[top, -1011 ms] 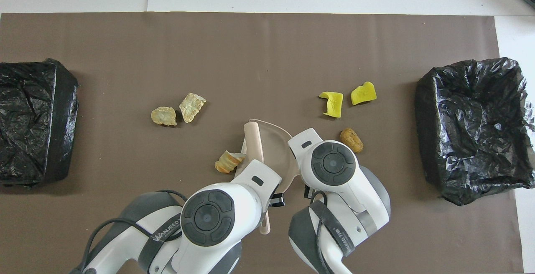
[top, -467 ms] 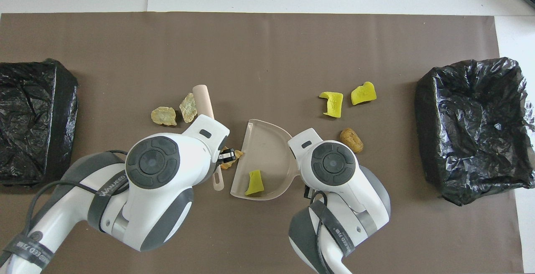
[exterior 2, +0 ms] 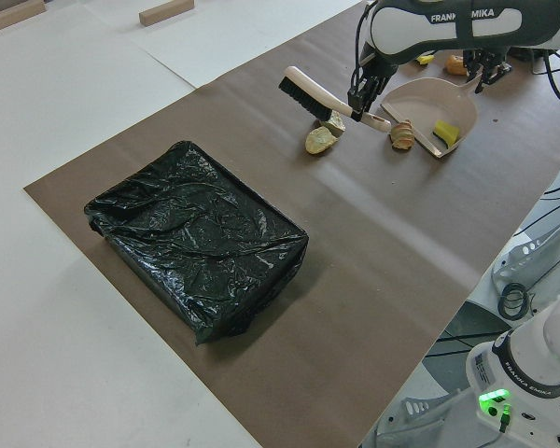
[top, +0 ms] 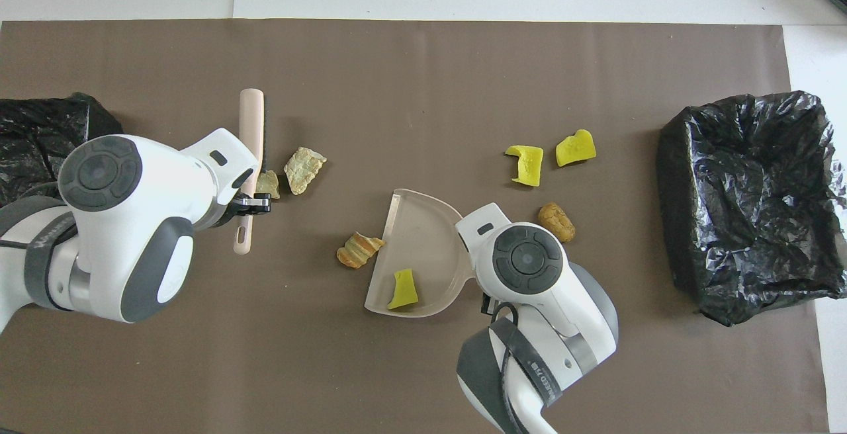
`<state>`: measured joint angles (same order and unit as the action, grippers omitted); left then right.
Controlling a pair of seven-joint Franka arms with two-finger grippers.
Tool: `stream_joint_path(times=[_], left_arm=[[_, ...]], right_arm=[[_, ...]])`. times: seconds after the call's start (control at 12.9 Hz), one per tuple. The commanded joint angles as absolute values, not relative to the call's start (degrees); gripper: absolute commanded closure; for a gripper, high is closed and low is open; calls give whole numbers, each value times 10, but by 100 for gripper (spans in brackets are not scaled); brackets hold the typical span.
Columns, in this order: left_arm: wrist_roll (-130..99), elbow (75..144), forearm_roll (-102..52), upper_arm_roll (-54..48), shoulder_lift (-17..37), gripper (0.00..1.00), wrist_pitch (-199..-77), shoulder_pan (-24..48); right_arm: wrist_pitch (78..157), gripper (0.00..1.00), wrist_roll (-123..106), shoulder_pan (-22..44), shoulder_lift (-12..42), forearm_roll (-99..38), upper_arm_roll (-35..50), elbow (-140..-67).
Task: Sweep and dump trash in bin
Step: 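Move the brush with the left gripper behind the farther pieces, then sweep the farther pieces into the dustpan with the left gripper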
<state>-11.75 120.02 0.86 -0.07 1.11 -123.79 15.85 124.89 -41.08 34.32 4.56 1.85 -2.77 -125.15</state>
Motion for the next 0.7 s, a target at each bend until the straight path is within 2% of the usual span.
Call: stream_joint_path(times=[0.0,0.31,0.62], left_arm=[[-33,1187,20,-8,24,100,-1223,110],[10,1206,36,-9,57,100,-1231,97],[4,1235,33,-13,45,100,-1228,147]], right_arm=[[1245,100,-416,341,46,25,-26,-1257],[1245,100,-415,341,46,25,-26,-1256],[1244,100,-416,341,46,25,-26,-1256]])
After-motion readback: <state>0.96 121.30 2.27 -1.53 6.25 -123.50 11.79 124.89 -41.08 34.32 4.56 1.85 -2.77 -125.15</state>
